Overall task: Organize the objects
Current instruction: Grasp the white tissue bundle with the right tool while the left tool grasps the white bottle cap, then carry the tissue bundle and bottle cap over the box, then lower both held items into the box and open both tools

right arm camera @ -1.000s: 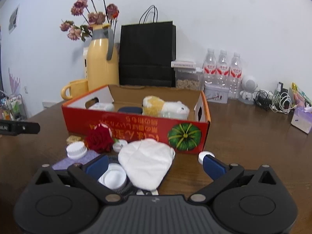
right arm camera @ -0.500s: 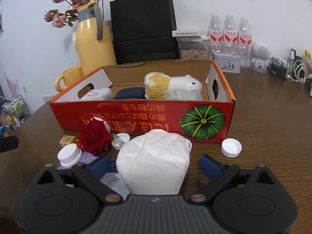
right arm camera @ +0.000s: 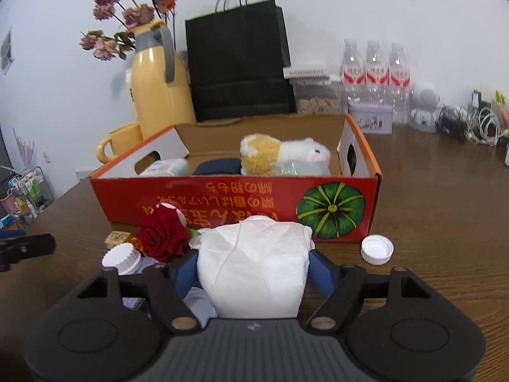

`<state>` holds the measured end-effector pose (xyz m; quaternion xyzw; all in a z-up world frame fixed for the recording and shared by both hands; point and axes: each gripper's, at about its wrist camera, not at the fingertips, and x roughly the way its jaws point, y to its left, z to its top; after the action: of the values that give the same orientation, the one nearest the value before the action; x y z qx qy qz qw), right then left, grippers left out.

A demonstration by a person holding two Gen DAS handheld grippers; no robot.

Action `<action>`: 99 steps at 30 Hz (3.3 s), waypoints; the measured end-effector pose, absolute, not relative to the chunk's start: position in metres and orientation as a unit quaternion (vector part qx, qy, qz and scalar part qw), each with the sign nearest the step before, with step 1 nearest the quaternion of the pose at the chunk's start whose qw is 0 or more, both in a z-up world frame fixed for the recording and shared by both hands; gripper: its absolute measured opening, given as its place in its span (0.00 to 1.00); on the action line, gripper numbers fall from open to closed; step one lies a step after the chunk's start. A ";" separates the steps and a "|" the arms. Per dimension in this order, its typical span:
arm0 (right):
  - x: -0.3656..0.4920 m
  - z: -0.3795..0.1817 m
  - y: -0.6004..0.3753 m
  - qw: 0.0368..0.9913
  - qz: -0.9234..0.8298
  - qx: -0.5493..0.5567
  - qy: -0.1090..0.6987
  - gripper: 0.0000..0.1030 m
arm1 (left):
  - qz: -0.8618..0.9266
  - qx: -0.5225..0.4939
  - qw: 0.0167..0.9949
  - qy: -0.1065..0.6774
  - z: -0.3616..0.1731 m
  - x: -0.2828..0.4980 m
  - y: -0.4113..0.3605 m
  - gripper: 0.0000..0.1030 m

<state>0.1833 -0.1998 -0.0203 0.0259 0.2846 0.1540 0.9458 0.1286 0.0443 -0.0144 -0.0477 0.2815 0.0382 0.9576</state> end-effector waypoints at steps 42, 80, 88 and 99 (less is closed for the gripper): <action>0.151 -0.018 -0.205 0.971 0.148 -0.005 0.189 0.70 | -0.043 -0.024 0.947 0.317 -0.038 0.175 -0.023 0.40; 0.262 0.022 -0.147 0.980 0.136 -0.039 0.138 0.70 | -0.035 -0.047 0.977 0.204 0.025 0.279 -0.010 0.40; 0.278 0.006 -0.155 0.977 0.130 -0.029 0.165 0.70 | -0.029 -0.052 0.974 0.219 0.012 0.295 -0.005 0.40; 0.279 0.003 -0.154 0.975 0.133 -0.030 0.174 0.92 | -0.023 -0.040 0.975 0.219 0.003 0.296 -0.009 0.67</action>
<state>0.2786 -0.1539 0.0025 -0.0297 0.1741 0.1330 0.9752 0.2955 -0.0093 0.0030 -0.0399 0.2190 -0.0231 0.9746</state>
